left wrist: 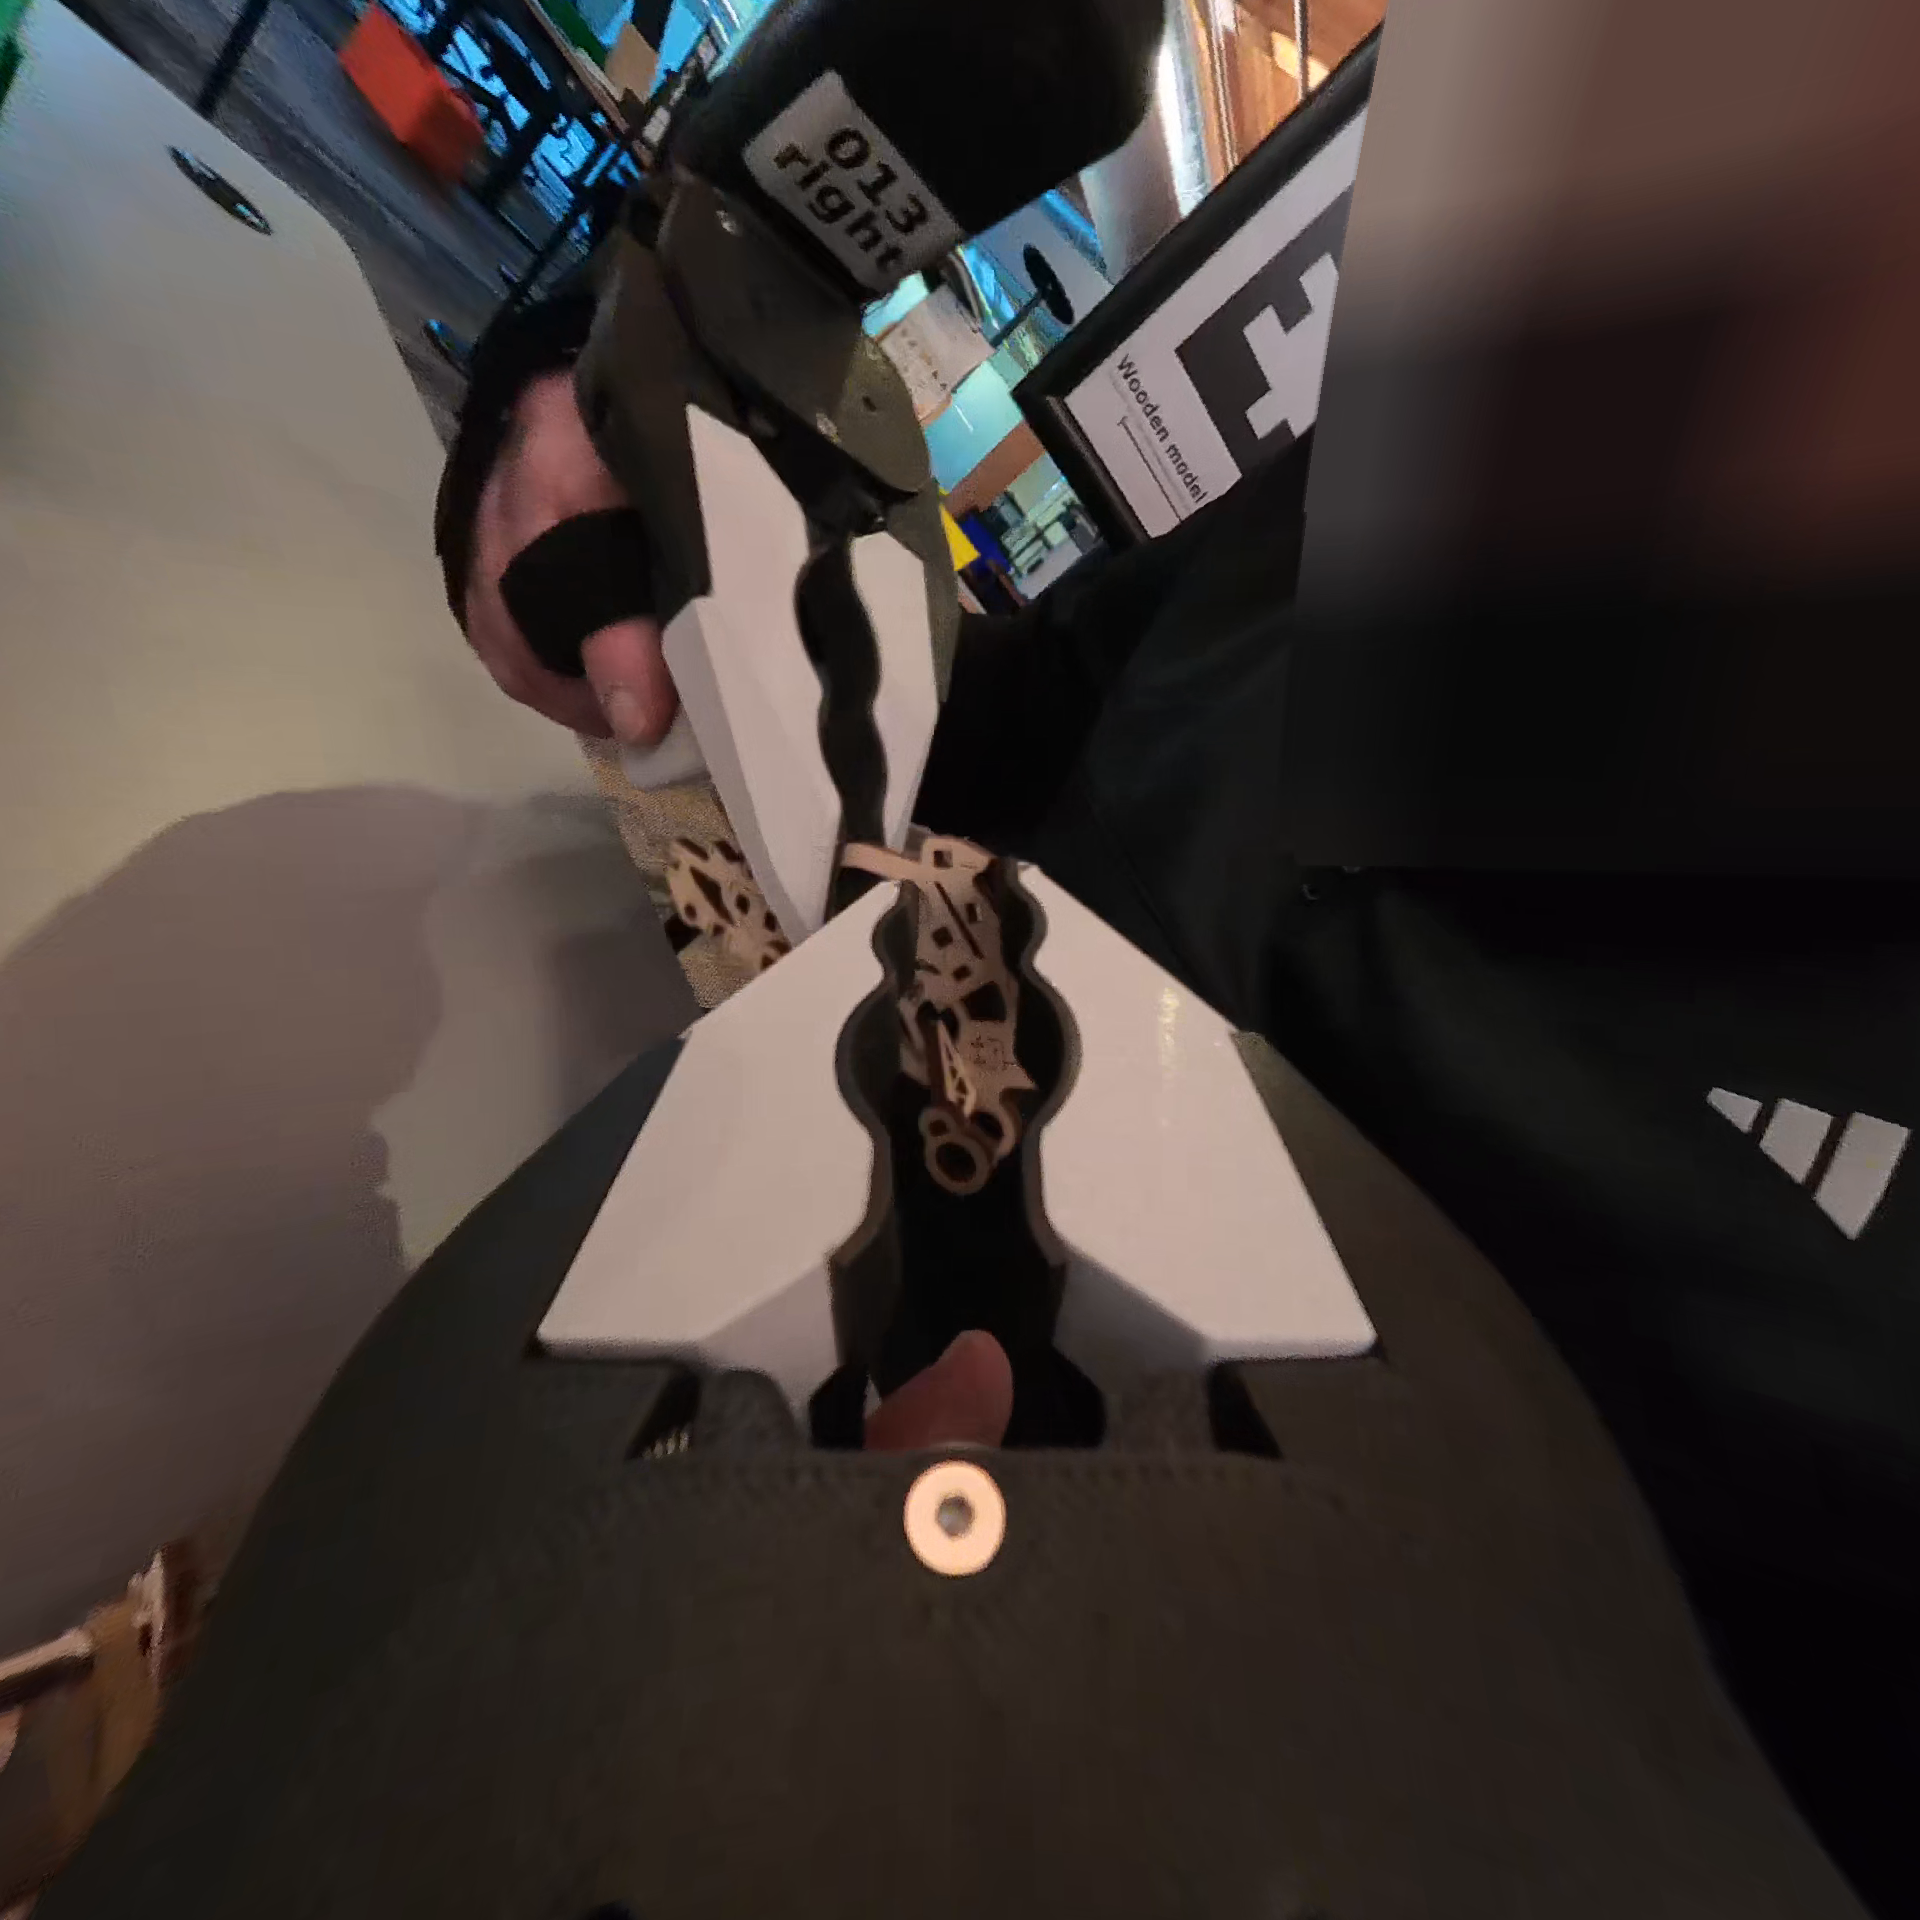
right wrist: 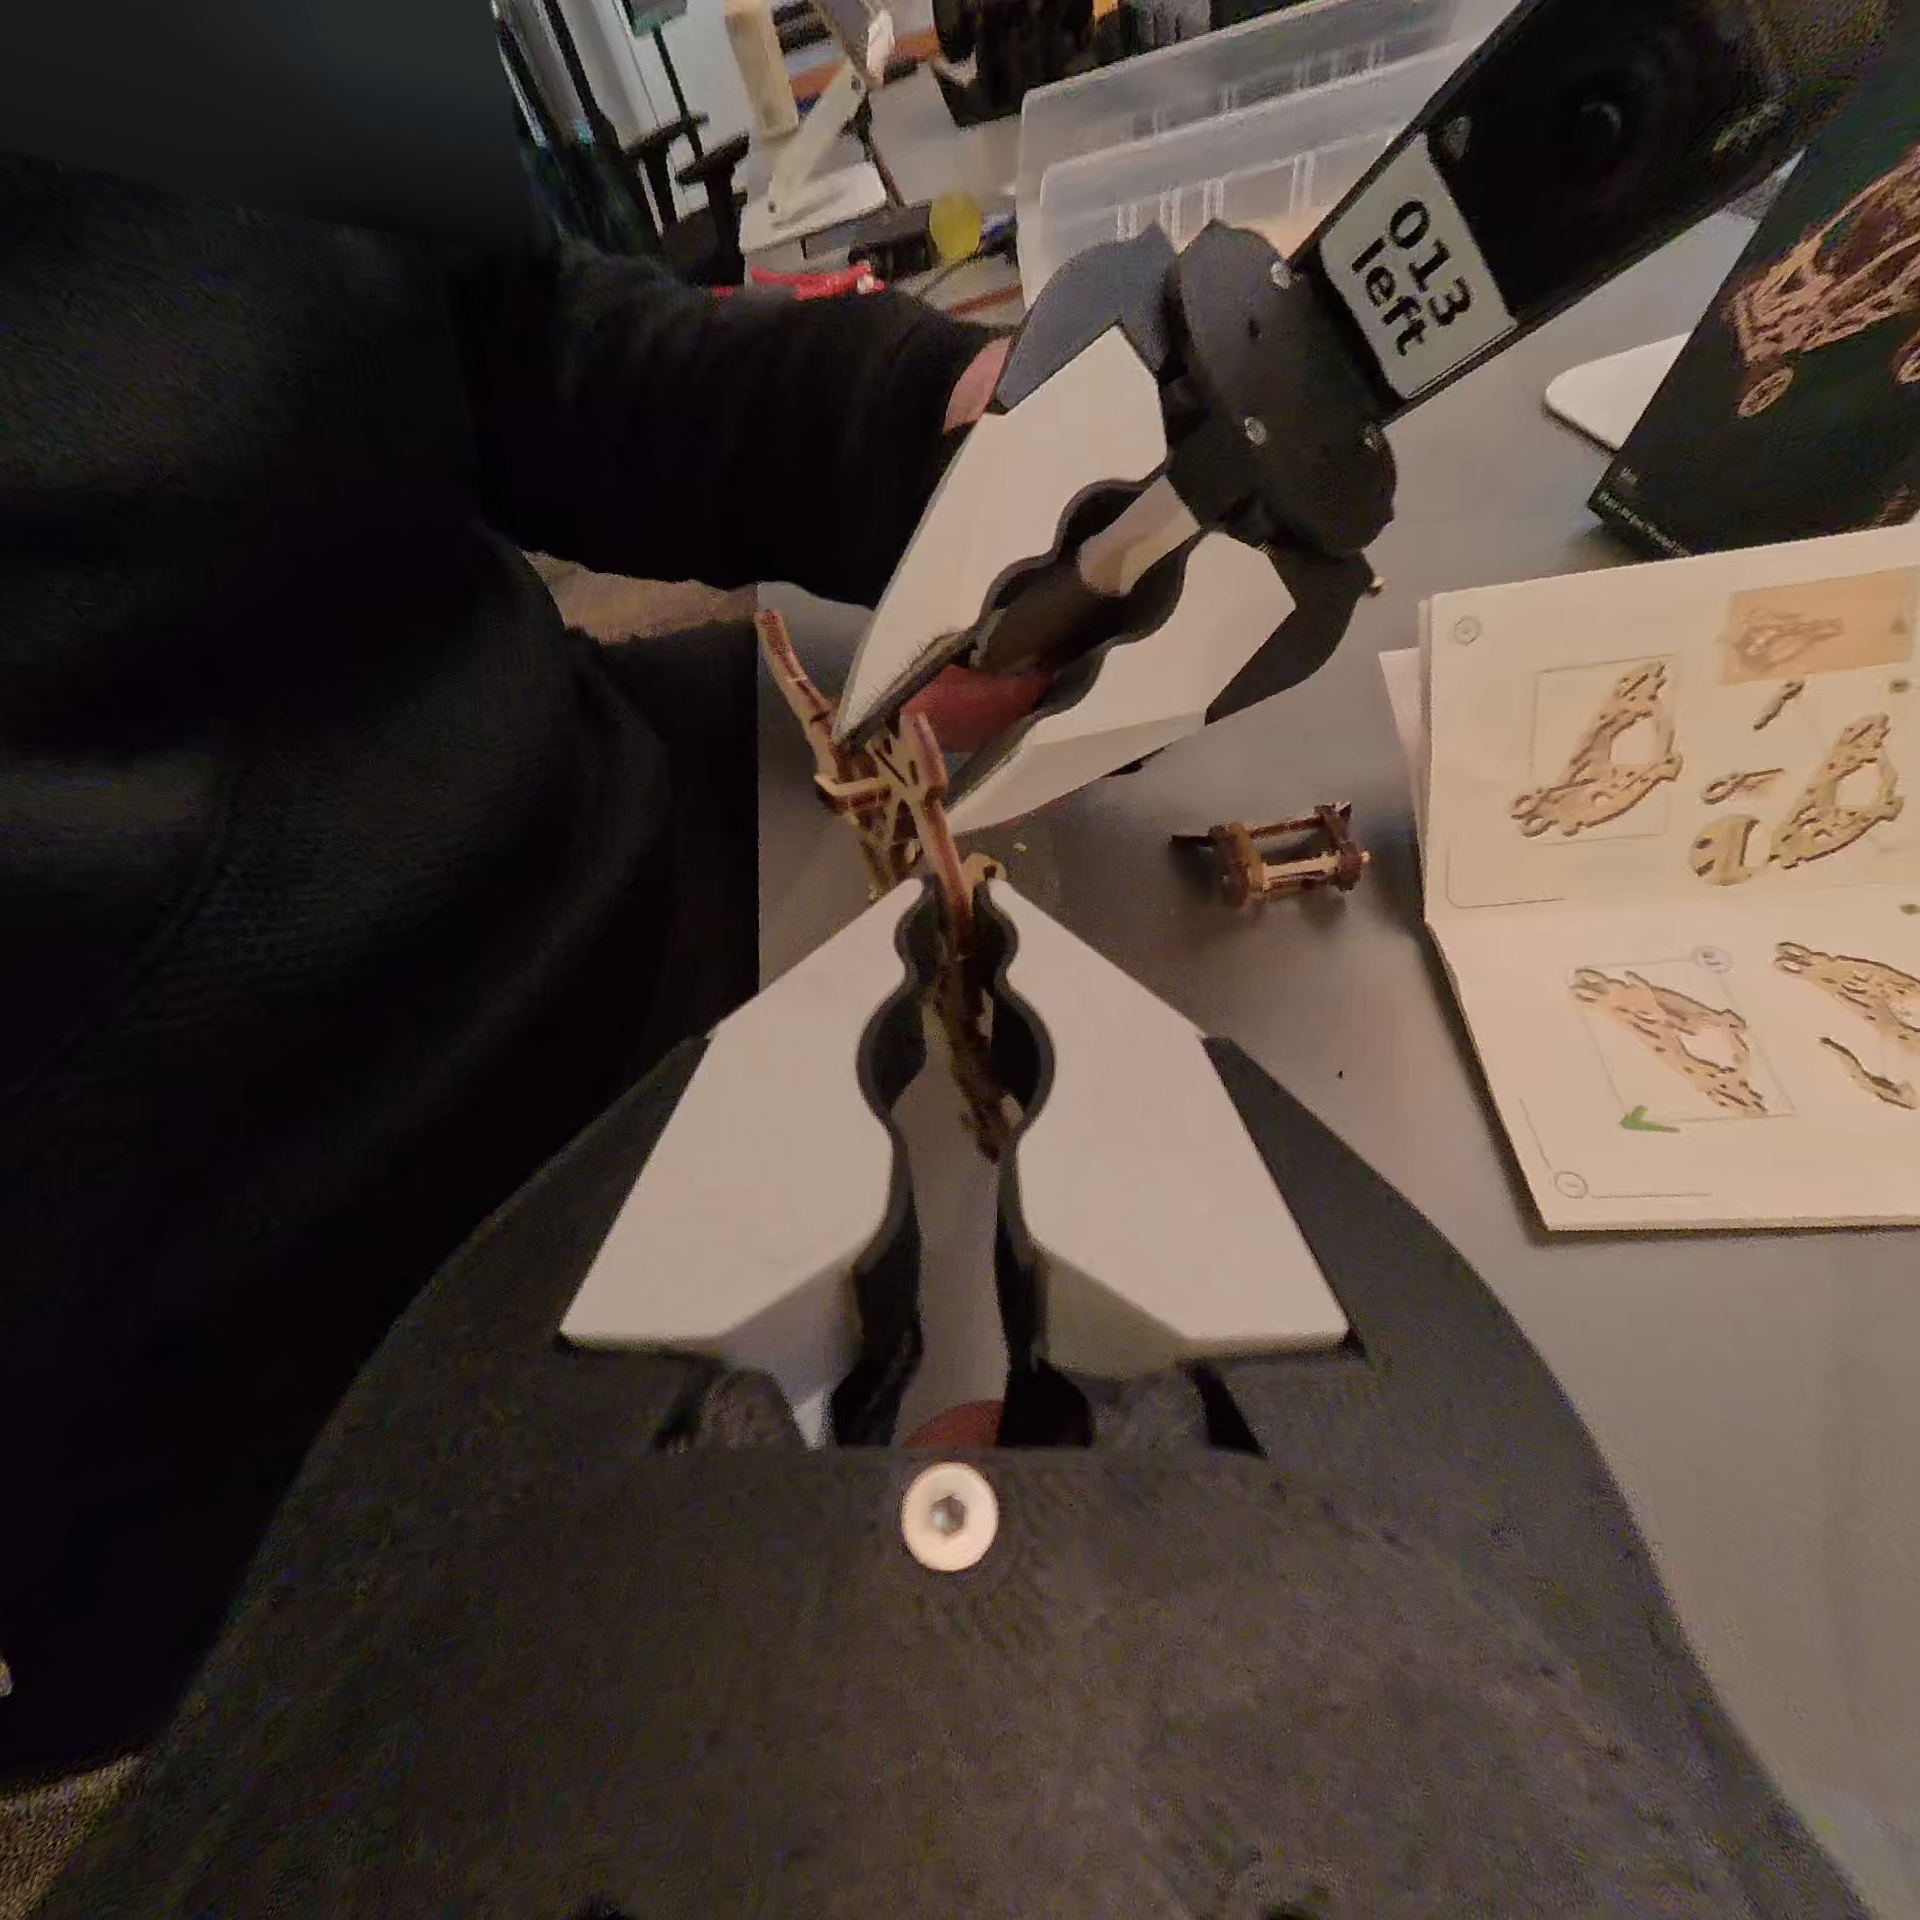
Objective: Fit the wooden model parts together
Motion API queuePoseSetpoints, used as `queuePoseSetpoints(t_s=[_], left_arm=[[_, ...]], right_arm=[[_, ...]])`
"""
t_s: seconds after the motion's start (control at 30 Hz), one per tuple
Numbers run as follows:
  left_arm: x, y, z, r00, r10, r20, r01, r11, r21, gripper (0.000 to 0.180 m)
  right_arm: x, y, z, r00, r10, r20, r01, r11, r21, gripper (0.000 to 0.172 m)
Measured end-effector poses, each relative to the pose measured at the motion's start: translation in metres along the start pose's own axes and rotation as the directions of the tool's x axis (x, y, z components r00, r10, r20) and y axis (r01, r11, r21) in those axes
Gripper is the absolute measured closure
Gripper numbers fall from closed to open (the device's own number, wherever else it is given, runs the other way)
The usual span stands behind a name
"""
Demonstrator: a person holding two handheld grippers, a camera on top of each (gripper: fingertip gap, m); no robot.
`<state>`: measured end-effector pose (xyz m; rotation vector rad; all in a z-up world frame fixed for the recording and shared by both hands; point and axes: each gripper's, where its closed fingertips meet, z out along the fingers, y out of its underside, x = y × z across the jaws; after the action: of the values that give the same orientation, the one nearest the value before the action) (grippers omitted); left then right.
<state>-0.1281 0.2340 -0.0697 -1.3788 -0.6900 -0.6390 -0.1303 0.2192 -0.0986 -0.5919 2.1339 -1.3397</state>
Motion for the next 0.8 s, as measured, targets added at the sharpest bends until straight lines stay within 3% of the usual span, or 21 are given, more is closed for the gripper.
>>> queuePoseSetpoints(t_s=[0.03,0.13,0.23,0.33,0.47,0.53,0.57,0.8], left_arm=[[0.0,-0.003,0.0,1.0,0.001,0.007,-0.001,1.0,0.005,0.166],[-0.002,-0.018,-0.007,0.998,0.021,0.061,-0.025,0.997,0.071,0.14],[0.003,-0.036,-0.021,0.974,0.136,0.179,-0.167,0.971,0.173,0.113],[0.001,-0.03,-0.019,0.876,0.289,0.386,-0.336,0.94,0.06,0.101],[-0.017,-0.028,-0.017,0.573,0.51,0.641,-0.516,0.833,-0.201,0.115],[-0.02,-0.025,-0.012,0.444,0.609,0.657,-0.559,0.762,-0.329,0.123],[-0.021,-0.025,-0.01,0.409,0.629,0.661,-0.569,0.742,-0.354,0.127],[-0.014,-0.035,0.001,0.323,0.674,0.664,-0.656,0.666,-0.355,0.152]], right_arm=[[0.001,-0.002,-0.003,1.0,0.006,-0.002,-0.006,1.0,0.022,0.17],[0.004,-0.011,-0.013,0.999,0.032,-0.021,-0.029,0.992,0.123,0.17],[0.013,-0.015,-0.022,0.995,0.031,-0.096,-0.011,0.979,0.203,0.171],[0.023,-0.018,-0.029,0.976,-0.001,-0.218,0.056,0.968,0.246,0.17],[0.028,-0.021,-0.034,0.926,-0.082,-0.369,0.18,0.954,0.24,0.17],[0.028,-0.025,-0.036,0.897,-0.123,-0.425,0.237,0.944,0.228,0.171],[0.028,-0.025,-0.037,0.881,-0.147,-0.45,0.263,0.942,0.207,0.17],[0.027,-0.03,-0.042,0.82,-0.231,-0.524,0.353,0.924,0.146,0.171]])
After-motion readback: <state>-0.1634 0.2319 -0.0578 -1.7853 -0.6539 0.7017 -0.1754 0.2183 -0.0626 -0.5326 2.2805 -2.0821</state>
